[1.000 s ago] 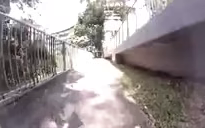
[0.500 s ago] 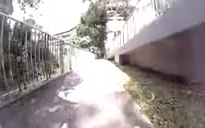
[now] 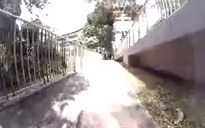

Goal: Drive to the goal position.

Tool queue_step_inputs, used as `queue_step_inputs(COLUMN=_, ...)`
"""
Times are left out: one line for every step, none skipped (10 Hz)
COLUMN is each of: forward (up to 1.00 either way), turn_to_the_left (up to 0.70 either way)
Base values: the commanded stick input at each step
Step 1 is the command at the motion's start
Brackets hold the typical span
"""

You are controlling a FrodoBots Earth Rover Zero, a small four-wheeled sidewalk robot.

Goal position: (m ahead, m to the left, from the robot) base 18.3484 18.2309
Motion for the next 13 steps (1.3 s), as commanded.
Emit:
queue_step_inputs(forward=1.0, turn_to_the_left=0.0)
queue_step_inputs(forward=1.0, turn_to_the_left=0.0)
queue_step_inputs(forward=1.0, turn_to_the_left=0.0)
queue_step_inputs(forward=1.0, turn_to_the_left=0.0)
queue_step_inputs(forward=1.0, turn_to_the_left=0.0)
queue_step_inputs(forward=1.0, turn_to_the_left=0.0)
queue_step_inputs(forward=1.0, turn_to_the_left=0.0)
queue_step_inputs(forward=1.0, turn_to_the_left=0.0)
queue_step_inputs(forward=1.0, turn_to_the_left=0.0)
queue_step_inputs(forward=1.0, turn_to_the_left=0.0)
queue_step_inputs(forward=1.0, turn_to_the_left=0.0)
queue_step_inputs(forward=1.0, turn_to_the_left=0.0)
queue_step_inputs(forward=1.0, turn_to_the_left=0.0)
